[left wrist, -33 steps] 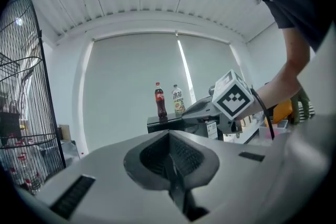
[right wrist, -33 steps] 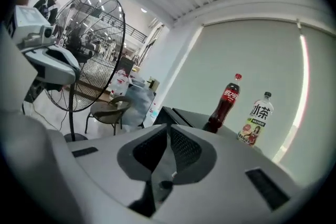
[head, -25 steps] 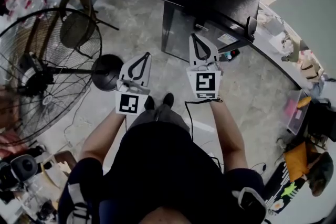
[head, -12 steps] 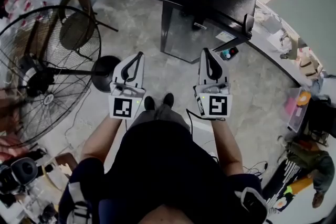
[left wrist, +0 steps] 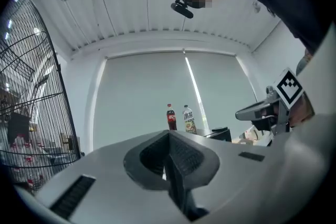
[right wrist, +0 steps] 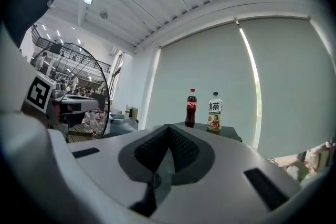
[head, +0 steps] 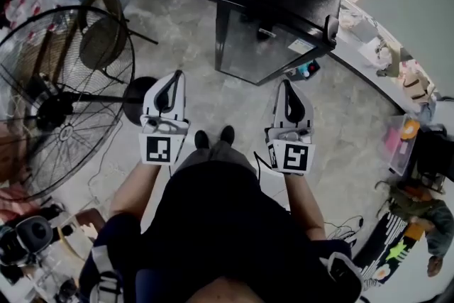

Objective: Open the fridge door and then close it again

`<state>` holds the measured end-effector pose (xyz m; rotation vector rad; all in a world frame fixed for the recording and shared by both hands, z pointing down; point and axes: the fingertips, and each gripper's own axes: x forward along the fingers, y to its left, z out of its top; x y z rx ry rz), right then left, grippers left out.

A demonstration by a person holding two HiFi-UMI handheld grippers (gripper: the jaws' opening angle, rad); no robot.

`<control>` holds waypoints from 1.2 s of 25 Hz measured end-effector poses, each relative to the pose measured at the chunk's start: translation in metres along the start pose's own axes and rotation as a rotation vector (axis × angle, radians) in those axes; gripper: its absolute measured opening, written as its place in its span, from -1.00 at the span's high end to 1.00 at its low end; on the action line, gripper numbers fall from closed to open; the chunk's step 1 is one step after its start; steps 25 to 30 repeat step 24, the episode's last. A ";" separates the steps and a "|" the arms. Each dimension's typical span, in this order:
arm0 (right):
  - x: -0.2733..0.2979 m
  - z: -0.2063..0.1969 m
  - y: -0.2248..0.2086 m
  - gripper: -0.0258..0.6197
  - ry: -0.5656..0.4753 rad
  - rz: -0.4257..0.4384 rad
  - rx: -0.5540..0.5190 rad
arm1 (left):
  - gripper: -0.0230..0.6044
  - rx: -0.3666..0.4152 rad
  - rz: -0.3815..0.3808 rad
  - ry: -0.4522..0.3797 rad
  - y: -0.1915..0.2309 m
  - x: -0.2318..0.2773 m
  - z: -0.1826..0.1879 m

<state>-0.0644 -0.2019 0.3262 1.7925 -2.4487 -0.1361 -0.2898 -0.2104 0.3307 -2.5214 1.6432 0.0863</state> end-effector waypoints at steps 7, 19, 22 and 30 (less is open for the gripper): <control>-0.023 0.002 -0.003 0.87 0.001 -0.054 0.003 | 0.85 0.005 0.026 -0.027 0.004 -0.011 0.009; -0.031 -0.001 -0.007 0.87 0.019 -0.076 -0.025 | 0.85 -0.004 0.044 -0.024 0.006 -0.016 0.007; -0.030 -0.002 -0.008 0.87 0.022 -0.080 -0.026 | 0.85 0.001 0.043 -0.017 0.006 -0.016 0.004; -0.030 -0.003 -0.008 0.87 0.025 -0.083 -0.027 | 0.85 0.007 0.041 -0.010 0.005 -0.017 0.002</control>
